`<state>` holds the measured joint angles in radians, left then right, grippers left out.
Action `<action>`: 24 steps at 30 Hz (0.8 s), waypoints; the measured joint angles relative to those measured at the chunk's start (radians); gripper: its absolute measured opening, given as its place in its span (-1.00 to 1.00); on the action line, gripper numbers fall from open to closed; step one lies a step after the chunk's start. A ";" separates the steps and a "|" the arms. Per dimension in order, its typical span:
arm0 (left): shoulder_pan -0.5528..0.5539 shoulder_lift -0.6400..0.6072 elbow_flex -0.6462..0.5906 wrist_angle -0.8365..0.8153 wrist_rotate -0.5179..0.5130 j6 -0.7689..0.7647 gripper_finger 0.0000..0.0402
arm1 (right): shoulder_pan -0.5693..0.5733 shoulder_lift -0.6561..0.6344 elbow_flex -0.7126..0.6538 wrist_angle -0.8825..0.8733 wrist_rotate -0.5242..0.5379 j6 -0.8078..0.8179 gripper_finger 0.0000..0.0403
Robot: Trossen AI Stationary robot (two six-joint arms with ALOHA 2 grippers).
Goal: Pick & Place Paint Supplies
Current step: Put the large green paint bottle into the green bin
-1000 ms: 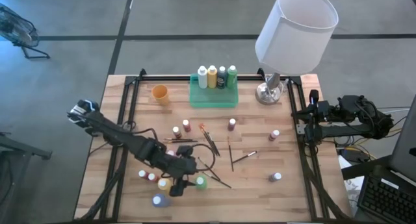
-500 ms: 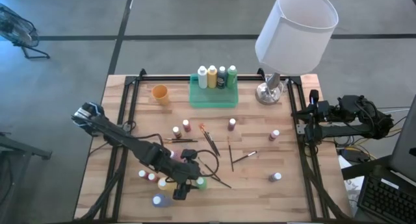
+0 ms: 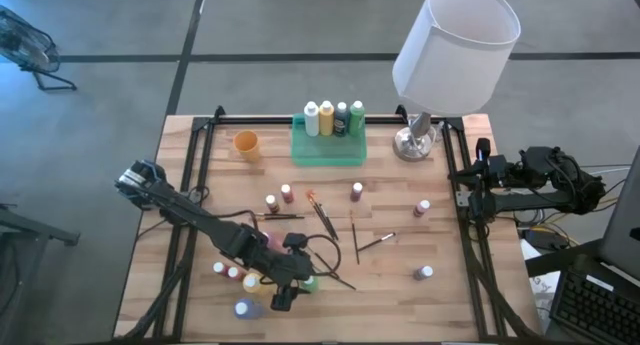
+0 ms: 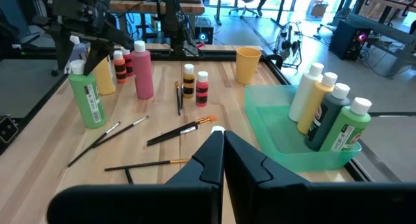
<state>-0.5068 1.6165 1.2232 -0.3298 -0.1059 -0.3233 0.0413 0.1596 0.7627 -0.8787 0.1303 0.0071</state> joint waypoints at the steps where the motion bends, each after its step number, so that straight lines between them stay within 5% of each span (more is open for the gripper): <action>1: 0.000 0.000 0.000 0.000 0.000 0.000 0.24 | 0.000 0.000 0.000 0.000 0.000 0.000 -0.96; 24: 0.001 0.000 0.000 -0.001 -0.027 0.006 -0.20 | 0.000 0.000 0.000 0.000 0.000 0.000 -0.96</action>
<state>-0.5060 1.6161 1.2232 -0.3305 -0.1326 -0.3168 0.0411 0.1596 0.7628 -0.8787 0.1306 0.0070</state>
